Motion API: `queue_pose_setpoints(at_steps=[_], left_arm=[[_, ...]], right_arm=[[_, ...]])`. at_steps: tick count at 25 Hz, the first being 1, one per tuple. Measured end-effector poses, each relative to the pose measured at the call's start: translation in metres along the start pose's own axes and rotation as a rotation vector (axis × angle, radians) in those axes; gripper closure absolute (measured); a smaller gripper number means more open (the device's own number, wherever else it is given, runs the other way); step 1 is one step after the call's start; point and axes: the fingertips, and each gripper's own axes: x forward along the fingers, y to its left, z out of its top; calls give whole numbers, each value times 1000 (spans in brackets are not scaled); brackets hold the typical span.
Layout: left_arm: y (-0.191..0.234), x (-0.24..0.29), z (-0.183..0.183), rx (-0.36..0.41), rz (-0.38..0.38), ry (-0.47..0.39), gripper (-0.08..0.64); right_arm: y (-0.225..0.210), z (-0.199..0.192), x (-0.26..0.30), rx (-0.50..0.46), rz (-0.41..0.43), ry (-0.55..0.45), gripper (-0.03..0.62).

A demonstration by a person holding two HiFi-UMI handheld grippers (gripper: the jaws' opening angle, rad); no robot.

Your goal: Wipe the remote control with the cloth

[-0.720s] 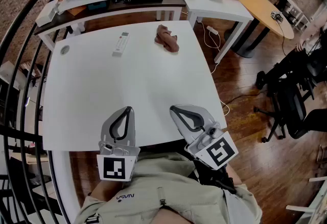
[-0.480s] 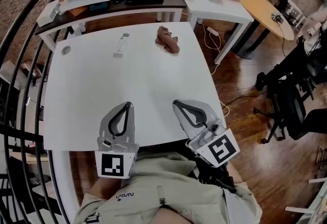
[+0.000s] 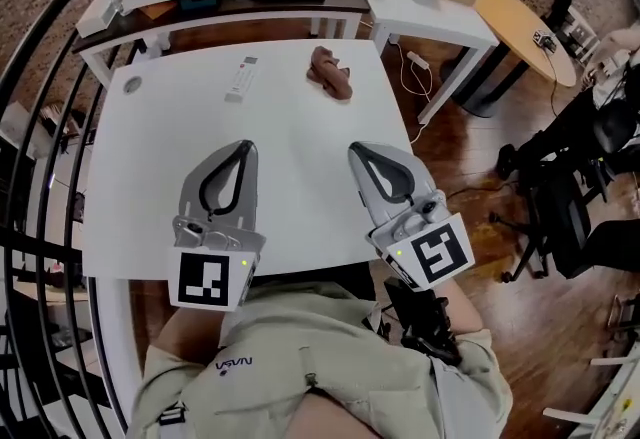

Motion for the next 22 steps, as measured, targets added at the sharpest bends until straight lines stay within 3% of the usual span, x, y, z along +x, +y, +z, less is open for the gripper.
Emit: queue_pose_setpoints(at_steps=[8,13,14,17,22], left_arm=[[22,25,13,31,25,-16,555],[41,43,9,99,38,12,555],[45,48,9,111,39,19,555],[56,63,5,152,32,35,545],[79,93,2,131,47,63,487]], right_arm=[[-29,19,24,-77,-16,3,588],[-55,29,46,-119,-38,-5,584],[-61,28,50,-123,-41,-4,548],[-78,26,66,-133,-58,2,528],[-109,18,96,-119,-77,28,482]])
